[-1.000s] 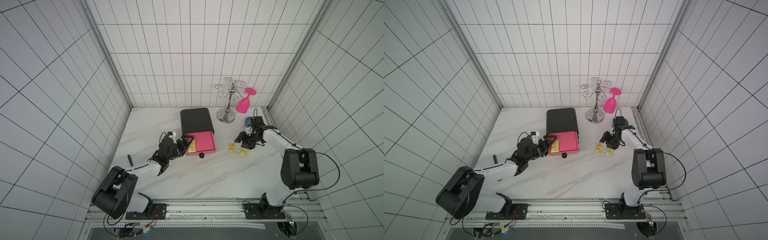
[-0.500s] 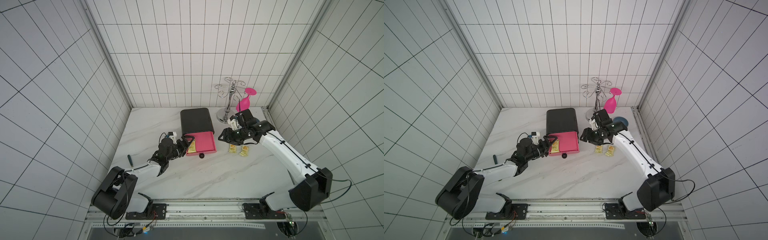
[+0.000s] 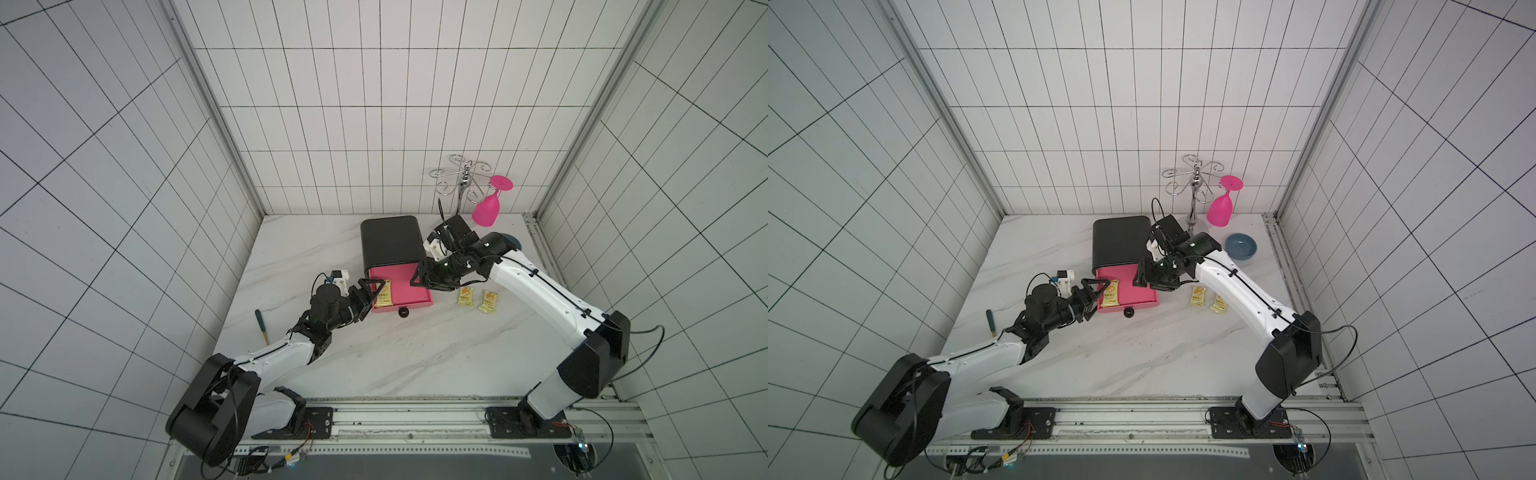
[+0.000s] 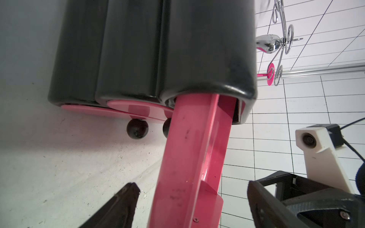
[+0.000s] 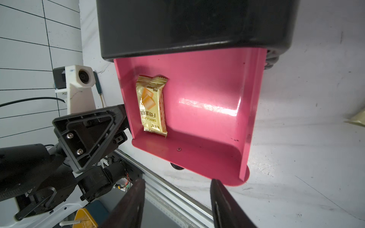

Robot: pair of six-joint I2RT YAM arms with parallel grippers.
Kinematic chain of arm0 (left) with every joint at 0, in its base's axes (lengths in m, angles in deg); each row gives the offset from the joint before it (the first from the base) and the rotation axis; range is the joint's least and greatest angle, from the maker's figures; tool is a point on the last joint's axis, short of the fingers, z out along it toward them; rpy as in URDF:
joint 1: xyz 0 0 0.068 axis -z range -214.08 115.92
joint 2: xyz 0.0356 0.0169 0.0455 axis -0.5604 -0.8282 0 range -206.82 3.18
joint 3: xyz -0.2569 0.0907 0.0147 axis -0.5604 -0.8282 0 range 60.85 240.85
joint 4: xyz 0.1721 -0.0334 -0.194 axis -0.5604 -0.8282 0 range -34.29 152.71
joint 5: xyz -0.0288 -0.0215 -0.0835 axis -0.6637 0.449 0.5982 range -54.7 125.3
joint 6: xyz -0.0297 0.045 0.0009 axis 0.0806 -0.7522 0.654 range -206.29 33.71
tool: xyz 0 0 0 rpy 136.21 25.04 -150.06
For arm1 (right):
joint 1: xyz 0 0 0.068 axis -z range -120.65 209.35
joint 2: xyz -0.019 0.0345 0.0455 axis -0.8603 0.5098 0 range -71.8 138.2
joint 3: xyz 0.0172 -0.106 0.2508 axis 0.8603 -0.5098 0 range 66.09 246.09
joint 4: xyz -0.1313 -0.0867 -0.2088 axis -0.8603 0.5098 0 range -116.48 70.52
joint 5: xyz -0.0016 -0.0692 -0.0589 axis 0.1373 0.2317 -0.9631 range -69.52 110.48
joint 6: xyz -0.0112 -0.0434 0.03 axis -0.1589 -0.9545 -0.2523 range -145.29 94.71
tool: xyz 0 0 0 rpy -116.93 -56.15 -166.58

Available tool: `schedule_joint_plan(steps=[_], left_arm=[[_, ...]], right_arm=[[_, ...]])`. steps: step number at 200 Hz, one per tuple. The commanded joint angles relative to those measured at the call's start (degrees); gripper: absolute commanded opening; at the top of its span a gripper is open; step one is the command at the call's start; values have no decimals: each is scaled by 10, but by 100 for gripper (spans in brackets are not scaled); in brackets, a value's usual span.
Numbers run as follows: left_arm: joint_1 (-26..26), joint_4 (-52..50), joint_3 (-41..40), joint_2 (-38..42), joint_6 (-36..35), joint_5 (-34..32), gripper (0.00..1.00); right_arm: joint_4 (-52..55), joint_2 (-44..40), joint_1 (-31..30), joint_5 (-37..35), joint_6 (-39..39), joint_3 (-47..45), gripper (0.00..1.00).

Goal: Take the cookies out of the drawer
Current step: Pick up the cookie from the drawer.

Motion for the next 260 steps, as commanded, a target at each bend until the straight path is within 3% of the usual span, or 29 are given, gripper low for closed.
schedule_joint_plan(steps=[1,30,60,131,193,260], left_arm=[[4,-5,-1,7,3,-5,82],[7,-5,3,5,3,-6,63],[5,-5,13,-6,1,-13,50],[1,-17,41,-18,-9,-14,50],[-4,-18,45,-24,-13,-17,50],[-6,-12,46,-30,-12,-18,50]], right_arm=[[18,24,-9,-6,2,30,55],[19,44,-13,3,1,49,53],[21,58,-17,8,0,71,53],[48,90,-43,43,-16,112,53],[61,116,-94,-11,-8,129,55],[107,163,-98,-87,-9,170,53]])
